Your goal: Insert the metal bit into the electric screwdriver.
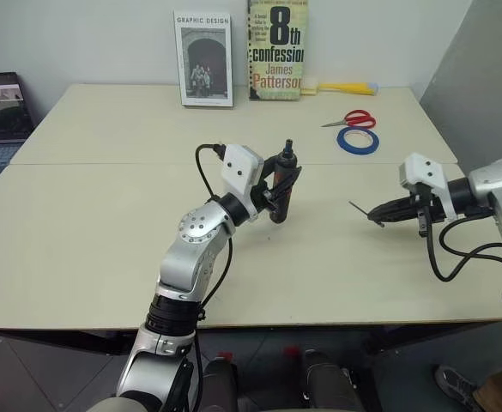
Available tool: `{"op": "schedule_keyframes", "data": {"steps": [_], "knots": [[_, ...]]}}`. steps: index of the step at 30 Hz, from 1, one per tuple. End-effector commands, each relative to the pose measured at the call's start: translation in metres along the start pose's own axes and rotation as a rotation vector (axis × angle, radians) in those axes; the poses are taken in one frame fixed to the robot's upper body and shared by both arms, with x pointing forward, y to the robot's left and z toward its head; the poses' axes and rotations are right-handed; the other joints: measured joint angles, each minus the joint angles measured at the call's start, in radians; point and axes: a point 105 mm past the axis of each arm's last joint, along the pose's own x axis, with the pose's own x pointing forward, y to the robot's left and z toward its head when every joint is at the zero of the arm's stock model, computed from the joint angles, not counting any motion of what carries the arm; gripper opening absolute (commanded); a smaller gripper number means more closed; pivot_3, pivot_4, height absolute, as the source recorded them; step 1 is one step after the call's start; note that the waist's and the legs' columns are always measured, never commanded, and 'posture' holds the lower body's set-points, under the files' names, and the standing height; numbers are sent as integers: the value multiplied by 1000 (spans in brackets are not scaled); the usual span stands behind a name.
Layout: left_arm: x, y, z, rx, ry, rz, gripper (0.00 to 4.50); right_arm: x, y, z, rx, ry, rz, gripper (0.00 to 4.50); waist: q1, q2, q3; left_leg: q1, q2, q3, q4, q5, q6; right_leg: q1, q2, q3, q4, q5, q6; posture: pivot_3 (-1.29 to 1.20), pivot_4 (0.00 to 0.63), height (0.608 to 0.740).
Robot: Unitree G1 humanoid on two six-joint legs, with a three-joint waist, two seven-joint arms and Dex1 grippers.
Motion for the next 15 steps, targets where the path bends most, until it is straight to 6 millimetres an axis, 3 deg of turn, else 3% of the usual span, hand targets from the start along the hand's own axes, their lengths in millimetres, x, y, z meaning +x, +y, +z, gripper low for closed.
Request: {"op": "schedule_keyframes", "data": {"steps": [1, 5, 15], "knots": [[-1, -7, 18, 44, -92, 6, 1643, -13, 5, 33, -15, -151, -76, 0, 0, 0, 0, 0, 0, 0, 0, 0, 0, 0, 0, 0, 0, 0, 0, 0, 150, 740], [-8, -12, -7, 49, -60, 34, 1643, -14, 14, 54, 10, -291, -141, 0, 0, 0, 0, 0, 0, 0, 0, 0, 0, 0, 0, 0, 0, 0, 0, 0, 150, 740], [-9, -7, -28, 59, -46, 146, 1643, -4, 4, 101, 85, -580, -322, 0, 10, 0, 0, 0, 0, 0, 1, 0, 0, 0, 0, 1, -1, 0, -3, 0, 150, 740]]}}
